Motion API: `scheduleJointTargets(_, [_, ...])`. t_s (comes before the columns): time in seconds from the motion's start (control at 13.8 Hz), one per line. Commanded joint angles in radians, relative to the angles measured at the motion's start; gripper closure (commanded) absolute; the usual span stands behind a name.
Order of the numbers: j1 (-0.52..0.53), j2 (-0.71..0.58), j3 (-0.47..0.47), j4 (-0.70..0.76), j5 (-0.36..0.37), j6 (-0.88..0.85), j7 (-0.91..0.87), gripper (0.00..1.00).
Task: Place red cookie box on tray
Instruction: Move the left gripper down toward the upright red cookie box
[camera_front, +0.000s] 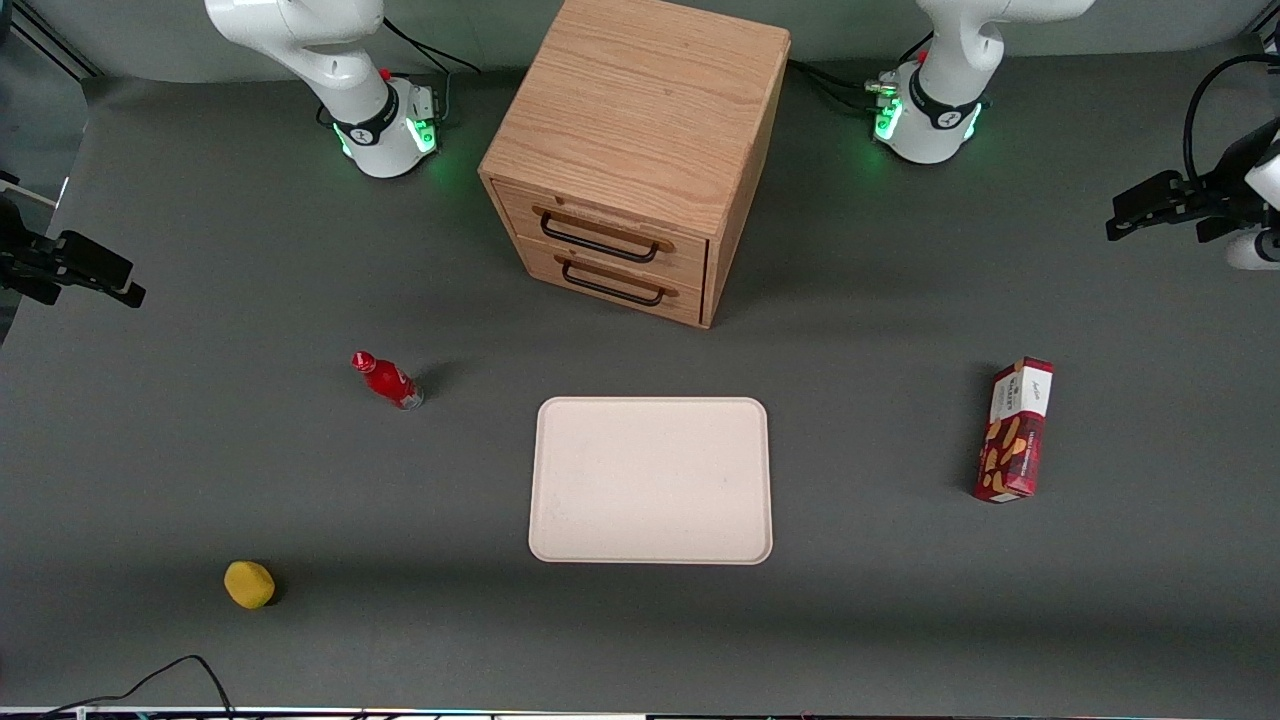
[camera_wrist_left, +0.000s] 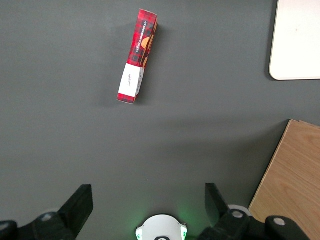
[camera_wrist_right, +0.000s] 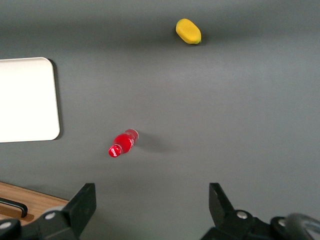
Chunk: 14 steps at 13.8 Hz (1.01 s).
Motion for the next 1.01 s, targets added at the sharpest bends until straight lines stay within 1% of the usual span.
scheduleJointTargets(0.0, [-0.020, 0.006, 0.000, 0.019, 0.020, -0.041, -0.012, 0.00])
scheduleJointTargets(0.22, [-0.019, 0.031, 0.008, 0.030, 0.018, -0.024, -0.009, 0.00])
scheduleJointTargets(0.36, [-0.016, 0.094, 0.044, 0.044, 0.035, 0.052, 0.029, 0.00])
scheduleJointTargets(0.51, [-0.014, 0.203, 0.077, 0.052, 0.035, 0.164, 0.162, 0.00])
scheduleJointTargets(0.65, [-0.013, 0.321, 0.126, 0.050, 0.014, 0.277, 0.269, 0.00])
scheduleJointTargets(0.8, [-0.014, 0.433, 0.129, 0.043, 0.000, 0.360, 0.372, 0.00])
scheduleJointTargets(0.94, [-0.013, 0.504, 0.129, 0.012, -0.023, 0.437, 0.417, 0.00])
